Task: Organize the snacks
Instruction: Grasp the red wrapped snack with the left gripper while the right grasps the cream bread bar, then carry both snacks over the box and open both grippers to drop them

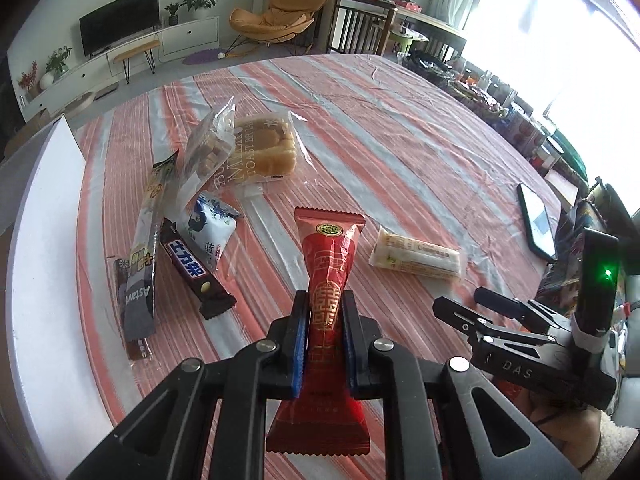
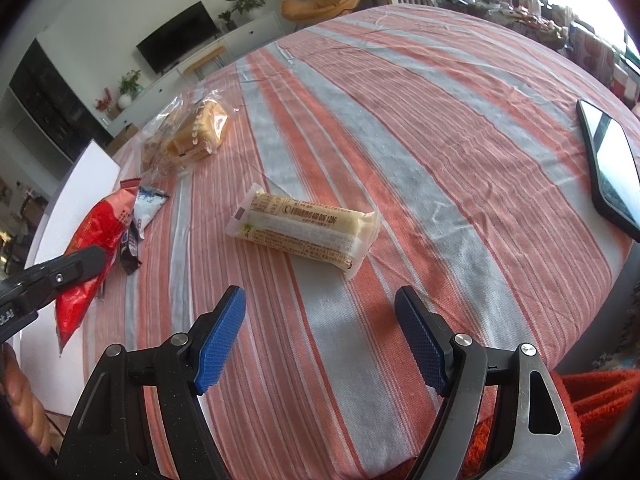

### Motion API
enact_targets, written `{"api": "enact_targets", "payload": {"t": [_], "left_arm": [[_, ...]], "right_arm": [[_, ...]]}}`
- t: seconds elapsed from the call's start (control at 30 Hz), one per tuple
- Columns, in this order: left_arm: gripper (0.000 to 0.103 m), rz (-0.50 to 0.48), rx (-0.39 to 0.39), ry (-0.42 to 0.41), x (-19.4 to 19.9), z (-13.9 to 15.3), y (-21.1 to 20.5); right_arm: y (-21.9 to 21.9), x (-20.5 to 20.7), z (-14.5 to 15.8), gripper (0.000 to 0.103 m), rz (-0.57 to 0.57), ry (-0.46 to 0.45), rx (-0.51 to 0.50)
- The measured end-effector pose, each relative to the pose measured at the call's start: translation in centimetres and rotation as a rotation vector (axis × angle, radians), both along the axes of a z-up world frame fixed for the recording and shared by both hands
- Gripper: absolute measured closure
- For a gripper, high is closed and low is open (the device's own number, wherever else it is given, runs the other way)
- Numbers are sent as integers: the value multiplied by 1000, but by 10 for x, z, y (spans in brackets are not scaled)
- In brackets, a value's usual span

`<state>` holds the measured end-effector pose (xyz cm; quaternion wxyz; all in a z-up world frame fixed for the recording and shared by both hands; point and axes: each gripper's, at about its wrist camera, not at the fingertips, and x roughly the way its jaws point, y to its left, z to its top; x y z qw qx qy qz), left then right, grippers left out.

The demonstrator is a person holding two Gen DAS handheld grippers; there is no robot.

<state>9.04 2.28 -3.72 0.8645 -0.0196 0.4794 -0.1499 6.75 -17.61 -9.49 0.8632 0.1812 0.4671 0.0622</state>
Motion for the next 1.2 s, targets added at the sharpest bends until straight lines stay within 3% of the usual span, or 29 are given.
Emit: {"api": "enact_targets", "payload": {"t": [0.1,0.2,0.27,0.37,0.53,0.57,0.6,0.67,0.73,0.83,0.87,0.9,0.93,0.97,1.0,1.03,1.07,1.13,1.2], "left_arm": [[88,12,-42,-42,-17,24,14],[89,37,-69,-88,-32,46,34],[98,59,-87,-106,-39,56,49],[98,85,-98,-103,-40,57,68],[94,24,-50,15,-39,20,68],[81,-4,-16,26,-43,12,61],[53,-31,27,32,-47,5,53],[19,-68,100,26,-56,-9,36],[19,-89,174,28,-63,-27,24],[23,-76,257,68,-64,-57,15],[31,-70,269,81,-63,-64,15],[43,-63,274,97,-63,-72,14],[48,-58,264,107,-63,-76,16],[61,-50,229,102,-64,-75,19],[86,-44,214,111,-63,-75,21],[88,-41,202,112,-62,-73,22],[89,-33,196,106,-61,-69,24],[91,-24,162,79,-64,-58,27],[92,-17,115,48,-71,-42,30]], "right_arm": [[-27,-3,23,23,-35,-116,117],[-47,16,47,23,-33,-182,40],[-43,41,50,23,87,-138,-36],[-18,67,40,23,300,-45,-189],[13,75,25,24,508,27,-320],[16,75,24,24,530,32,-323],[19,75,23,24,546,38,-325],[24,78,20,24,572,65,-339],[29,81,13,24,602,93,-370],[37,87,4,26,639,130,-406],[39,88,3,27,647,141,-414],[41,88,3,27,656,143,-421],[43,88,3,27,665,143,-430],[46,88,3,31,675,147,-436],[48,88,2,54,685,165,-433],[51,87,0,68,688,184,-429],[53,85,0,73,681,179,-443],[52,81,3,73,650,177,-443],[44,76,13,74,569,177,-334]]}}
